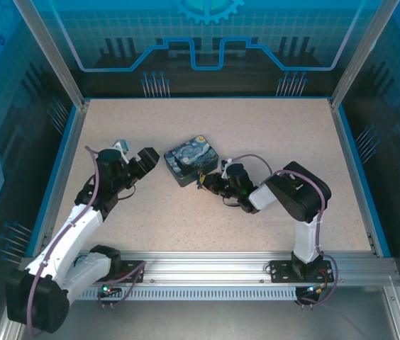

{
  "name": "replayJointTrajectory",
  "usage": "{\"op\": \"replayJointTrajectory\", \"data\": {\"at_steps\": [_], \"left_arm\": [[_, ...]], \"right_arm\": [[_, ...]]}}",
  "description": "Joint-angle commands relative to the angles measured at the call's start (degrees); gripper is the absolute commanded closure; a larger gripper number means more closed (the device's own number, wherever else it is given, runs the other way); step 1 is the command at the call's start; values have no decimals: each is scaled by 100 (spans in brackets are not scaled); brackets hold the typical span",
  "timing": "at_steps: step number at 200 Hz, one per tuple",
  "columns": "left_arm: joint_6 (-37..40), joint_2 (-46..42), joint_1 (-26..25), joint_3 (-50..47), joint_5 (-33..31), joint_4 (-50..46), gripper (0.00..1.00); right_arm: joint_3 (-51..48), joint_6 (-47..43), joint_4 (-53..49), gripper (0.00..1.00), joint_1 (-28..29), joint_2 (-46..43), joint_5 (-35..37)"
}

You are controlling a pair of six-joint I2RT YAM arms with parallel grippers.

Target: Unlock the padlock with the key

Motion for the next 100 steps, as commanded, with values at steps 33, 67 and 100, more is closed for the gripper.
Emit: {"op": "replayJointTrajectory", "data": {"at_steps": [33, 67, 100], "left_arm": [[-59, 32, -535, -223, 60, 331, 10], [34, 500, -922, -59, 94, 709, 11], [266, 1314, -1233, 429, 279, 1010, 12]], "right_arm": [[-359, 578, -55, 97, -99, -327, 895], [-298, 398, -313, 97, -184, -441, 839], [-256, 372, -389, 97, -167, -403, 746]]}}
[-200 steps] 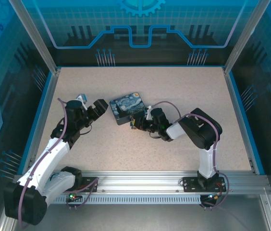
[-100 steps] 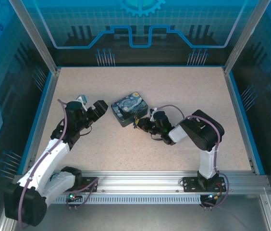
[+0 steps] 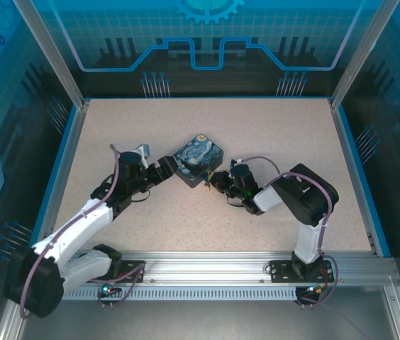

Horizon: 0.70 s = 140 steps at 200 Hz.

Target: Unlock the padlock with the key

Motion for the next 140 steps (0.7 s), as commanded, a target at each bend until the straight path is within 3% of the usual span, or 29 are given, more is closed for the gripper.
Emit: {"op": "replayJointTrajectory", "data": {"at_steps": [1, 88, 140], "left_arm": [[245, 512, -198, 507, 229, 426, 12], [465, 2747, -713, 1764, 688, 1001, 12], [447, 3083, -736, 1617, 695, 966, 13]], "right_arm": [[35, -19, -263, 97, -38, -61, 123], [6, -66, -304, 98, -37, -98, 117], [24, -105, -392, 98, -47, -152, 143]]}}
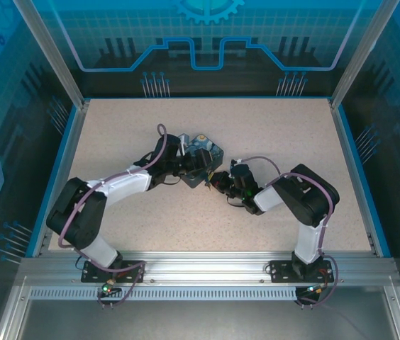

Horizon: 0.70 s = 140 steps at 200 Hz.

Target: Unlock the padlock with the key

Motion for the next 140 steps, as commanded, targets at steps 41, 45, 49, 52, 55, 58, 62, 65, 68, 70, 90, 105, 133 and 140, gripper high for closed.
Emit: {"op": "replayJointTrajectory", "data": {"at_steps": [41, 45, 49, 52, 55, 58, 62, 65, 68, 70, 90, 105, 133, 140], "left_arm": [[163, -33, -38, -295, 48, -54, 12], [159, -38, -38, -337, 27, -56, 13], [154, -42, -37, -368, 15, -55, 12], [154, -50, -38, -393, 11, -61, 13], [154, -57, -38, -415, 4, -63, 13], [156, -62, -31, -437, -3, -69, 13], [170, -69, -38, -464, -17, -78, 12], [171, -71, -34, -478, -22, -84, 13], [172, -77, -33, -495, -15, -89, 12], [172, -79, -35, -506, -21, -89, 13], [172, -84, -36, -586, -37, -80, 12], [171, -80, -35, -633, -50, -75, 13], [178, -97, -39, -672, -69, -63, 12], [180, -97, -33, -671, -69, -68, 12]], "right_arm": [[-5, -81, -207, 98, -172, -170, 148], [-5, -65, -208, 98, -192, -180, 135], [4, -53, -231, 98, -216, -195, 122], [11, -53, -240, 98, -234, -217, 114], [25, -44, -245, 98, -251, -227, 100], [25, -48, -245, 98, -263, -237, 95], [30, -51, -254, 98, -287, -251, 90], [35, -55, -262, 98, -296, -268, 86], [43, -59, -279, 98, -306, -282, 85], [49, -59, -291, 98, -322, -288, 85], [173, -77, -574, 99, -384, -384, 107], [304, -119, -768, 99, -432, -402, 112], [524, -111, -1017, 100, -468, -389, 220], [575, -106, -1068, 100, -481, -368, 256]]}}
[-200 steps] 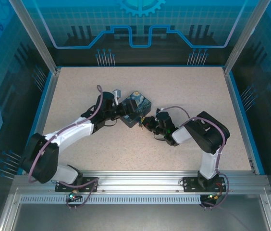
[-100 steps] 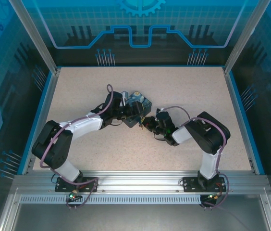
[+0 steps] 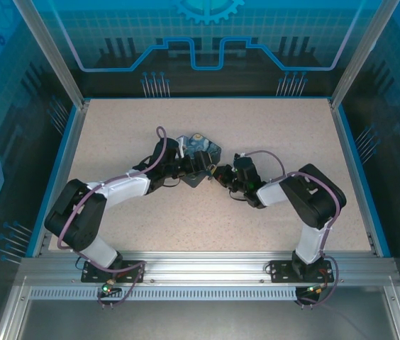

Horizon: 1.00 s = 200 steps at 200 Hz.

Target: Unlock the padlock with the key

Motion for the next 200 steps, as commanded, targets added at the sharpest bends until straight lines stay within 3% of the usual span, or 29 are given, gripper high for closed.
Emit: {"op": "replayJointTrajectory", "data": {"at_steps": [1, 69, 104, 128, 162, 184, 200], "left_arm": [[137, 32, -25, -275, -70, -618, 12], [169, -32, 30, -331, -179, -706, 11], [274, -182, 305, -343, -183, -852, 11], [278, -227, 590, -395, -39, -820, 11], [416, -230, 911, -284, 144, -869, 11], [470, -258, 1062, -170, 372, -819, 10], [554, -407, 1085, -80, 478, -767, 8]], "right_arm": [[241, -56, -366, 100, -173, -96, 361], [389, -84, -434, 100, -289, 3, 540], [37, -785, -868, 100, -414, -616, 492], [-130, -1531, -1360, 100, -528, -1200, -176], [328, -2512, -3340, 99, -557, -1727, -1671], [528, -2730, -4241, 100, -443, -1761, -2390], [470, -2631, -4504, 100, -327, -1769, -2475]]}}
